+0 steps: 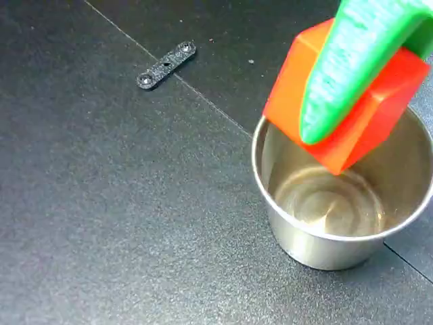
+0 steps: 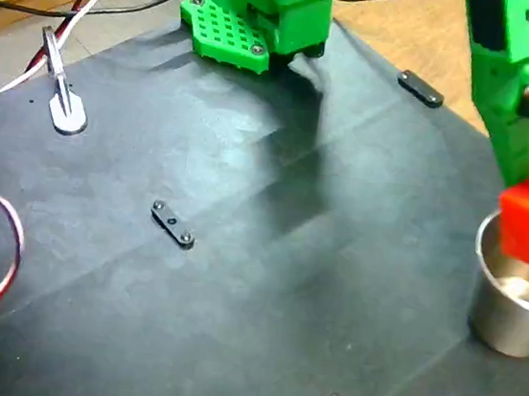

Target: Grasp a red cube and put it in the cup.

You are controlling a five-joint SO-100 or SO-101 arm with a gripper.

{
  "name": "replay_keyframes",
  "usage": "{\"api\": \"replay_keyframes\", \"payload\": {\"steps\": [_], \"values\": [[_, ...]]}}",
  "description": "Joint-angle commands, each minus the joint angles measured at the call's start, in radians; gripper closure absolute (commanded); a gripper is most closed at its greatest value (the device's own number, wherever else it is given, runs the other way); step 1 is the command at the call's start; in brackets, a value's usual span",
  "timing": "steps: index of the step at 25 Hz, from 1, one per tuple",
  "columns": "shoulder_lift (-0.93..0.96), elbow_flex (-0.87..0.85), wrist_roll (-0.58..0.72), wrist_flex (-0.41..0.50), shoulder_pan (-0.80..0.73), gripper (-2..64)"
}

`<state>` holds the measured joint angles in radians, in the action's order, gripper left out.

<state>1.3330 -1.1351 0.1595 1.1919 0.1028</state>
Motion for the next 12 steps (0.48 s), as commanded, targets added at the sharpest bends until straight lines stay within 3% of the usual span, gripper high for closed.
{"api": "replay_keyframes", "payload": {"steps": [1,12], "values": [[-0.005,0.006,-0.008,0.006,-0.011,62.5],[-0.009,0.006,-0.009,0.009,-0.035,62.5]]}}
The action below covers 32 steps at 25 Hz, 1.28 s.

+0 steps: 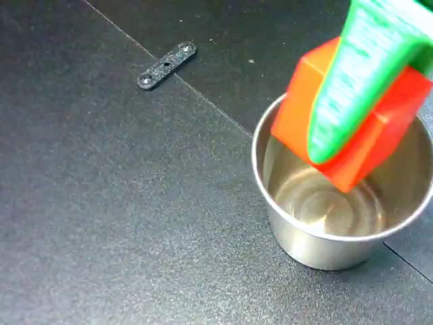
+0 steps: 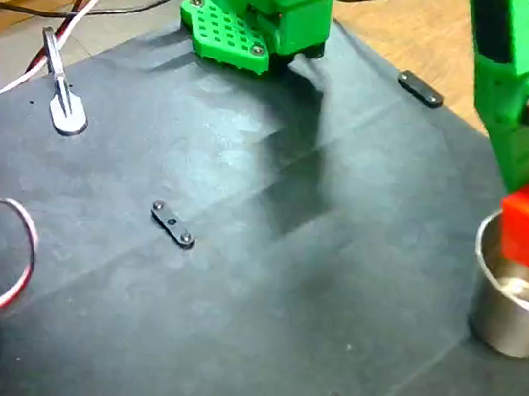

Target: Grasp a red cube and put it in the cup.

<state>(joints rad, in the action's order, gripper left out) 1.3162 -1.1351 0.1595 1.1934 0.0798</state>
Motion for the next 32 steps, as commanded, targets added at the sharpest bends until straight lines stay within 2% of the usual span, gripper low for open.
{"api": "replay_keyframes", "payload": {"steps": [1,16,19,26,32], "values": [[0.006,0.006,-0.009,0.008,-0.012,62.5],[0.006,0.003,-0.008,0.008,-0.009,61.7],[0.006,0.003,-0.008,0.009,-0.009,55.2],[0.006,0.003,-0.006,0.009,-0.009,33.6],[0.006,0.003,-0.006,0.009,-0.009,21.9]]}}
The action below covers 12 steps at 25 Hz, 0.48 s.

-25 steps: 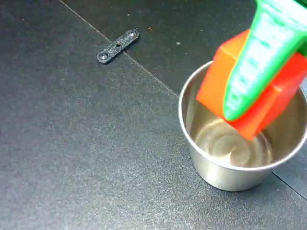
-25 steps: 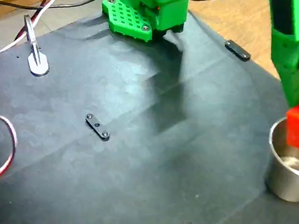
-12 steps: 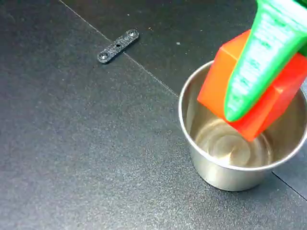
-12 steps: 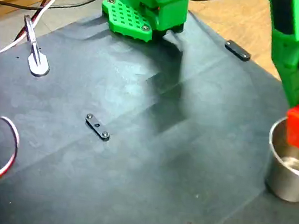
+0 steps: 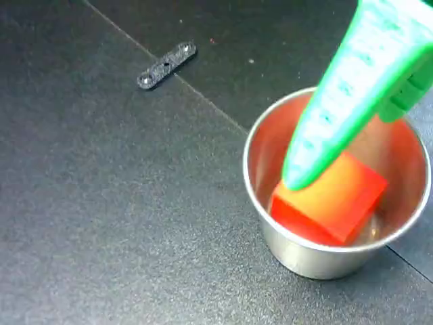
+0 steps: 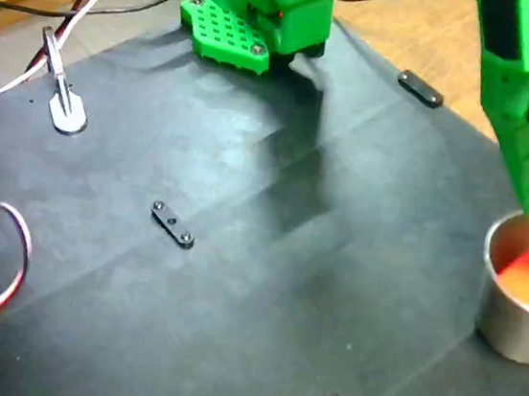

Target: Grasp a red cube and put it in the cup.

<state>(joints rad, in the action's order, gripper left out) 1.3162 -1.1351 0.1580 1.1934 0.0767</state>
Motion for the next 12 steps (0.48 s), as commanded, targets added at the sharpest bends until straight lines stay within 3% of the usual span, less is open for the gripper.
{"api": "replay_keyframes", "payload": {"steps": [1,12], "values": [[0.006,0.003,-0.005,0.009,-0.006,21.1],[0.069,0.003,-0.006,0.012,-0.008,21.5]]}}
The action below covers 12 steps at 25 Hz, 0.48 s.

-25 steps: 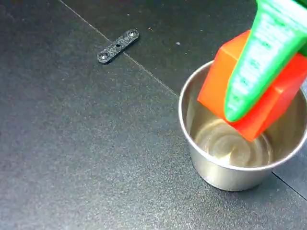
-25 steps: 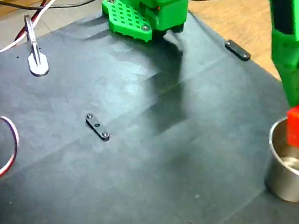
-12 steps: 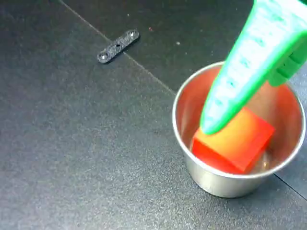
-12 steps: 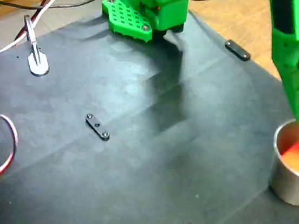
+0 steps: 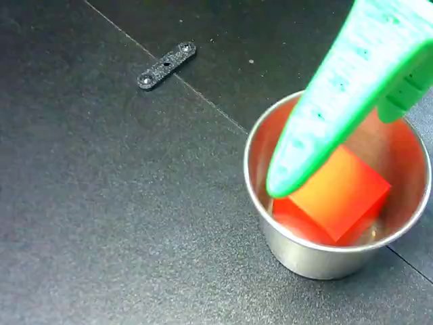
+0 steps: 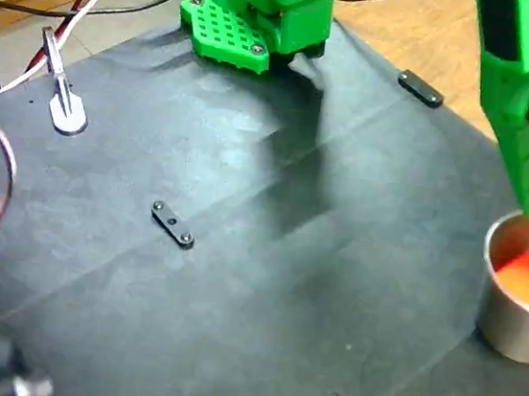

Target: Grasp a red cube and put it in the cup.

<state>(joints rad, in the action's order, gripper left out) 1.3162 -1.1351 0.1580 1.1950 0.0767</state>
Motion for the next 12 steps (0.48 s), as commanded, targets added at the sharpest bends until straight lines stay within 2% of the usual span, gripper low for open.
{"api": "replay_keyframes", "payload": {"steps": [1,12], "values": [[0.107,0.003,-0.006,0.018,-0.008,21.5],[0.495,0.003,-0.006,0.279,-0.009,21.5]]}}
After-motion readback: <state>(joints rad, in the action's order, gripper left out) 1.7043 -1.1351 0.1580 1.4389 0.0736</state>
